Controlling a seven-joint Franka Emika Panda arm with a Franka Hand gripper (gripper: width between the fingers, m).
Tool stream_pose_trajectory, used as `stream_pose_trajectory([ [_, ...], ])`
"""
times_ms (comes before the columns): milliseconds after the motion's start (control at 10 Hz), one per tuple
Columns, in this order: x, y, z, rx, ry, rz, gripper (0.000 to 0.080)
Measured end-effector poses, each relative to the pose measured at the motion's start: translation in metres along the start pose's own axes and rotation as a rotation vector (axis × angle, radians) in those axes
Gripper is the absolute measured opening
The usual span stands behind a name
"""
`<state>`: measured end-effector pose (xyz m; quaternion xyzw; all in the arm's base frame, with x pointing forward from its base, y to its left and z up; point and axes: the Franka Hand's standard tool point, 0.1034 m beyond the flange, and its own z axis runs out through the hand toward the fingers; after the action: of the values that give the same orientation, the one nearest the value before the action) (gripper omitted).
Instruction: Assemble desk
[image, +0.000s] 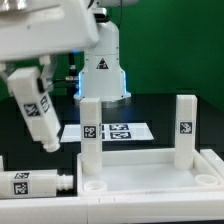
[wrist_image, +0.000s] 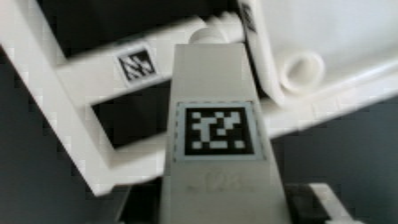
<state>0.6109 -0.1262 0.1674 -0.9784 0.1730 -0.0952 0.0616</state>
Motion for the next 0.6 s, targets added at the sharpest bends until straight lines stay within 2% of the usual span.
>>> stream_pose_trajectory([
  [100,0.003,-0.03,-0.01,-0.008,0.095,0.012,0.0285],
  [200,-0.014,-0.057,-0.011,-0.001,0.167,0.007,0.0285],
  [300,-0.019,-0.052,-0.007,-0.008,0.182,-0.026,0.0285],
  [400,-0.017,-0.046,-0.006,-0.012,0.174,-0.013,0.0285],
  [600,-0.019,-0.055,-0.004,-0.016,0.176,-0.025,0.0285],
])
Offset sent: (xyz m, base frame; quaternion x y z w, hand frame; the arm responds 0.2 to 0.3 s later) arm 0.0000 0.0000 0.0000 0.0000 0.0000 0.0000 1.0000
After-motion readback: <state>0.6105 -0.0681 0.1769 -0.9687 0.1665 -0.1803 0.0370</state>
